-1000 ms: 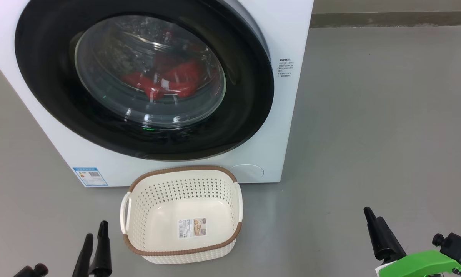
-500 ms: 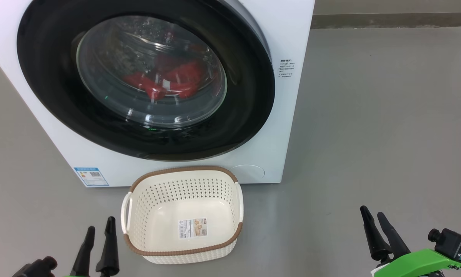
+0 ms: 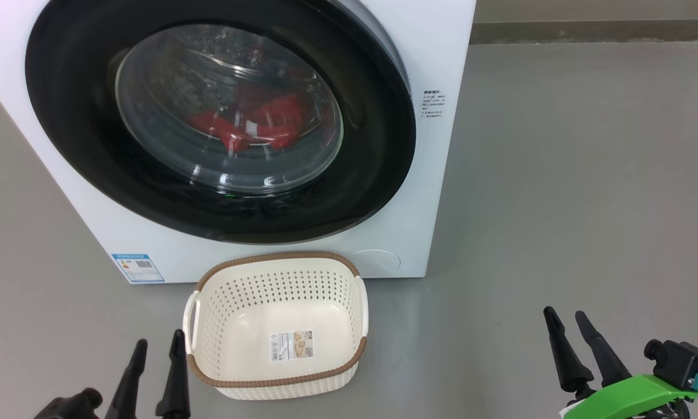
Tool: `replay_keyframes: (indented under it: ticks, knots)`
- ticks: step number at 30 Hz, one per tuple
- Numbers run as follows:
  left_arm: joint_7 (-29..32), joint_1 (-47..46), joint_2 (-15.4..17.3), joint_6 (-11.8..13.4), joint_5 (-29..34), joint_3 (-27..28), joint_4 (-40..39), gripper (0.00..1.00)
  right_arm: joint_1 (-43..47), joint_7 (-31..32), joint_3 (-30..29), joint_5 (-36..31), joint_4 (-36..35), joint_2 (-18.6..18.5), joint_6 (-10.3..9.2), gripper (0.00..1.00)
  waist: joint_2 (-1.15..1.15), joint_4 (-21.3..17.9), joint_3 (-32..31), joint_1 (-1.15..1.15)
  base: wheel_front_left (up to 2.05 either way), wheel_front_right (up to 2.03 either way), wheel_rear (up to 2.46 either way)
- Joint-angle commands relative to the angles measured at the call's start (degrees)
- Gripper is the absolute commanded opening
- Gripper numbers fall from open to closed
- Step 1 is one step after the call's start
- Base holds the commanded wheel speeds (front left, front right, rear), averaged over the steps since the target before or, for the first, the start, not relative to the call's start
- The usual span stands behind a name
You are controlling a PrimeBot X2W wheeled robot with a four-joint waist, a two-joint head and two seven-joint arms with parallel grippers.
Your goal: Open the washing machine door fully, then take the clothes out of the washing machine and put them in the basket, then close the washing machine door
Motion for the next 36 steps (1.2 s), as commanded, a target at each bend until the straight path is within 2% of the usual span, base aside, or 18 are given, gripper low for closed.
replay_keyframes:
  ticks: [1, 36]
  knots:
    - [-1.1, -1.0, 1.0, -0.2, 2.7, 1.1, -2.1, 1.0, -0.9, -1.0, 1.0, -2.5, -2.0, -1.2, -0.04, 1.0, 0.0, 0.1, 0.0, 0.0, 0.0, 0.0, 0.0]
    - [-6.7, -0.2, 1.3, -0.2, 22.8, 0.1, -2.5, 1.0, 2.6, -6.6, -1.3, -23.7, -6.8, -0.8, -0.05, 1.0, 0.0, -0.6, 0.8, 0.0, 0.0, 0.0, 0.0]
